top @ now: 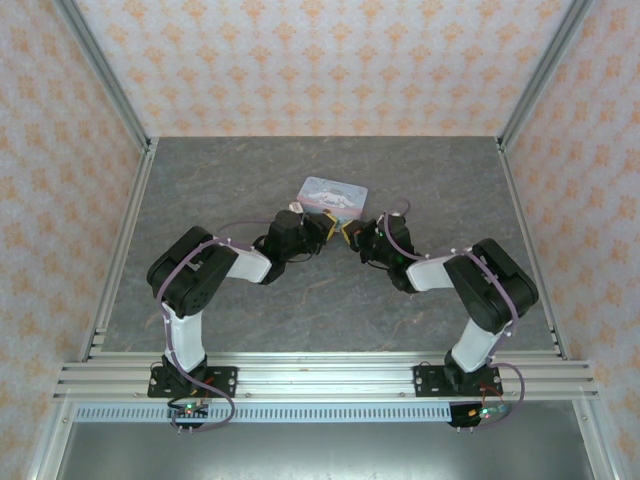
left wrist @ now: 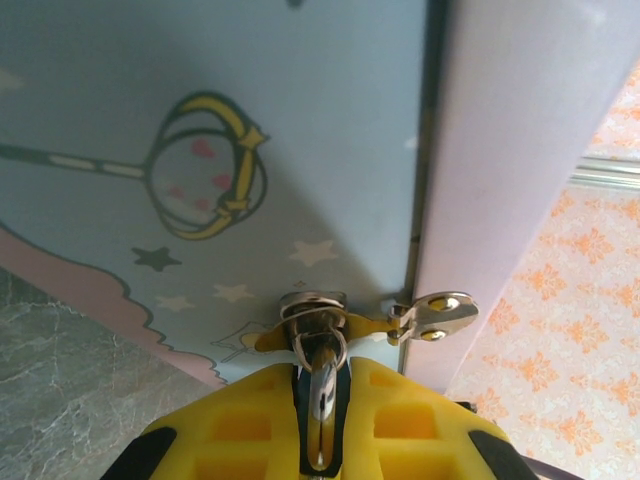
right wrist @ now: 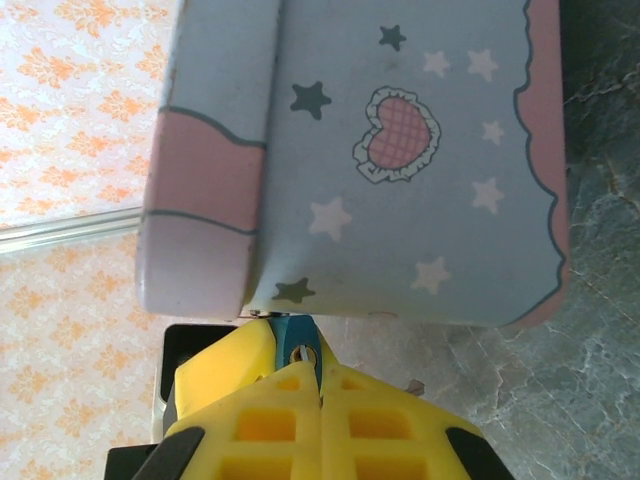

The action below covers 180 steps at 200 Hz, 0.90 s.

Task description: Unlock a padlock with a key

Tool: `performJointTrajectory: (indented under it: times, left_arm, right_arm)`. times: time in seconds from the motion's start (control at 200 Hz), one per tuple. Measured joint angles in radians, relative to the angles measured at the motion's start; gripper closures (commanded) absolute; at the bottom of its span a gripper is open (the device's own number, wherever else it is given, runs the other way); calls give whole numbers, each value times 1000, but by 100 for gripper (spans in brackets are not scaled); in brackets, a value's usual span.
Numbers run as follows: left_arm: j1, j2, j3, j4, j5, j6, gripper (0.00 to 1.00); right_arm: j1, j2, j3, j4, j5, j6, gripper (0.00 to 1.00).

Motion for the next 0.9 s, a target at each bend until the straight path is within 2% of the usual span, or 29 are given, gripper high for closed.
performJointTrajectory:
  times: [0.27,0.901]
  left_arm:
    - [-3,37,-3,72,0,-55,100]
    - [-14,37,-8,88,7,-70,100]
  right_arm:
    - [-5,14,-14,33,4,0,100]
    - [-80,37,-43,113,-142,-31,100]
